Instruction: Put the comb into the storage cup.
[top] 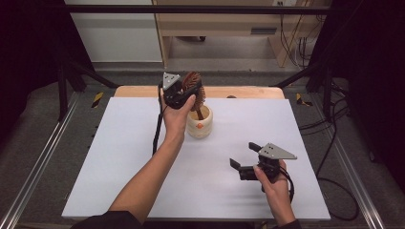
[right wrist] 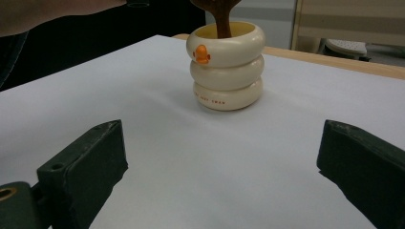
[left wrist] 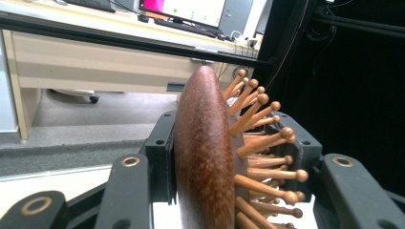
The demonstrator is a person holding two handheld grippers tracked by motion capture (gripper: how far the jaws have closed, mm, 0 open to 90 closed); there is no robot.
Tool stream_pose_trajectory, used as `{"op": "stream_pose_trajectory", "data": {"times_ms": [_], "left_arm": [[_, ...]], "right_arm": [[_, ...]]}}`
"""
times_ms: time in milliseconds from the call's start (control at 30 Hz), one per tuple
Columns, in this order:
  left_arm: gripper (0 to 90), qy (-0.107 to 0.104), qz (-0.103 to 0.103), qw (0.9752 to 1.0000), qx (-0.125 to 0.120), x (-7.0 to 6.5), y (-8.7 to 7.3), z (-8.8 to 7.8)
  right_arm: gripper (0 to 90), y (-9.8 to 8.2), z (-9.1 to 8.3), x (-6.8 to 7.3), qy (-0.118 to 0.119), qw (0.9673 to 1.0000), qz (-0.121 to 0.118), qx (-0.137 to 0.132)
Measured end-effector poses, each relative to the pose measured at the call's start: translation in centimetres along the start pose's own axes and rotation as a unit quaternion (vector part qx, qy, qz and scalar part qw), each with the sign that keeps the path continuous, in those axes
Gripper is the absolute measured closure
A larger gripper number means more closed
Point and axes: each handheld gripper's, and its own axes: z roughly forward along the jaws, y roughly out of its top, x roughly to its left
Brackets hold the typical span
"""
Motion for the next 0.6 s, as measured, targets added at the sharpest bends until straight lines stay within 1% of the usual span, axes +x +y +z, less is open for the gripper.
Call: {"op": "stream_pose_trajectory", "data": {"times_ms": [600], "left_arm": [[49.5,-0.003,-0.003,1.0,0.0,-0.09,-0.29,0.17]], "right_arm": [[3.3,-0.06,0.1,0.06,0.001,1.0,-0.003,0.003]]}}
